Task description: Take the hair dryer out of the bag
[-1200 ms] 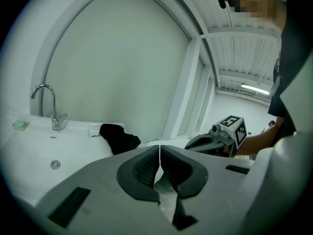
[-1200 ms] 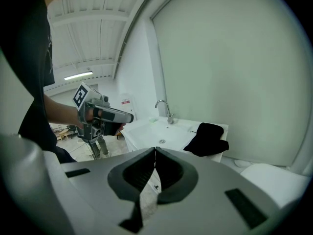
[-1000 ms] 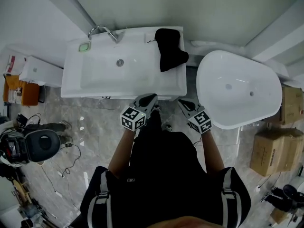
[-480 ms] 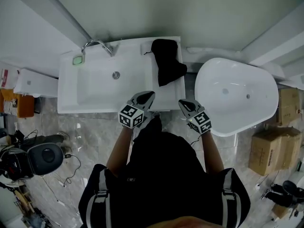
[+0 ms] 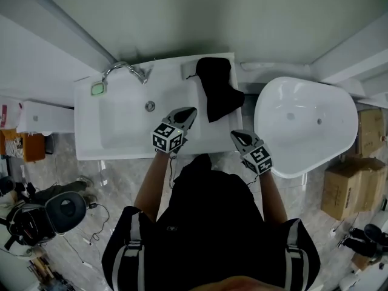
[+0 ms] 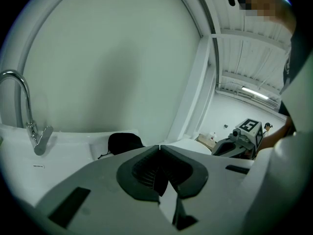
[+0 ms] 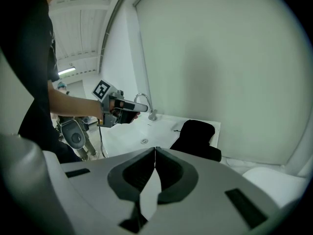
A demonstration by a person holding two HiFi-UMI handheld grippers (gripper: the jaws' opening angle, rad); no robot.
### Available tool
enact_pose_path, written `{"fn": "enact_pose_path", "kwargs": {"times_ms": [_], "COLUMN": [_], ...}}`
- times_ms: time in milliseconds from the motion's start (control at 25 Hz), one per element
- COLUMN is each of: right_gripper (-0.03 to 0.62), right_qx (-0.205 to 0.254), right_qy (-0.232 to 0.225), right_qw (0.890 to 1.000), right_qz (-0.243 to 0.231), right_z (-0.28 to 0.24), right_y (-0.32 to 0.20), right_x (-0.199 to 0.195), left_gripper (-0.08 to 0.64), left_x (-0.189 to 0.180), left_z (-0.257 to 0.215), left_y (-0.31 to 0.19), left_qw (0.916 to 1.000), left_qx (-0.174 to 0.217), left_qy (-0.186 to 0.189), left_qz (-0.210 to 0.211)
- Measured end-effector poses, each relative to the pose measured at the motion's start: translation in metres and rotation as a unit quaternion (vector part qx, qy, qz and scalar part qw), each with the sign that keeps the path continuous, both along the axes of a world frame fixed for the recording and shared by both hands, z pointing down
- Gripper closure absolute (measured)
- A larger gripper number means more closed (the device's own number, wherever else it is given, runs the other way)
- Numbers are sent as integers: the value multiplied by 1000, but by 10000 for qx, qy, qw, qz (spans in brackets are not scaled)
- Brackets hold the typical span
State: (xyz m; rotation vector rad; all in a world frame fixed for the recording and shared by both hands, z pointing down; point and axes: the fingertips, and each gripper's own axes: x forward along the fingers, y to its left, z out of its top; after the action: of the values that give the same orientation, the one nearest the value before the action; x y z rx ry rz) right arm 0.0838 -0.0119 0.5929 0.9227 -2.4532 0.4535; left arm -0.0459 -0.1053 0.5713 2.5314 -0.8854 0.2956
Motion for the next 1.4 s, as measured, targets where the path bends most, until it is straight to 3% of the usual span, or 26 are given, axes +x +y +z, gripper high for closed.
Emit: {"fn": "enact_pose_path", "kwargs": {"times_ms": [400,800,1000,1400], "right_gripper": [534,532,534,532], "right_qx": [-207,-470,-585,-857], "right_qy": [155,258,267,427], "right_qw": [9991,9983,9979,9950], "right_qz": [348,240,2,-295], "right_z": [16,30,35,49], "right_y": [-27,-54,-71,-84], "right_x": [1,-14,-18,0], "left_gripper": [543,540,421,387], "left_x": [-11,-22,-20,9], "left_z": [35,89,121,170], "left_y": [-78,-150,-188,-218], "left_qw": [9996,9970,9933,9838], "left_qx": [-208,-542,-778,-1204], "left_qy": [-151,-540,-841,-1058], "left_qz": [135,104,171,797]}}
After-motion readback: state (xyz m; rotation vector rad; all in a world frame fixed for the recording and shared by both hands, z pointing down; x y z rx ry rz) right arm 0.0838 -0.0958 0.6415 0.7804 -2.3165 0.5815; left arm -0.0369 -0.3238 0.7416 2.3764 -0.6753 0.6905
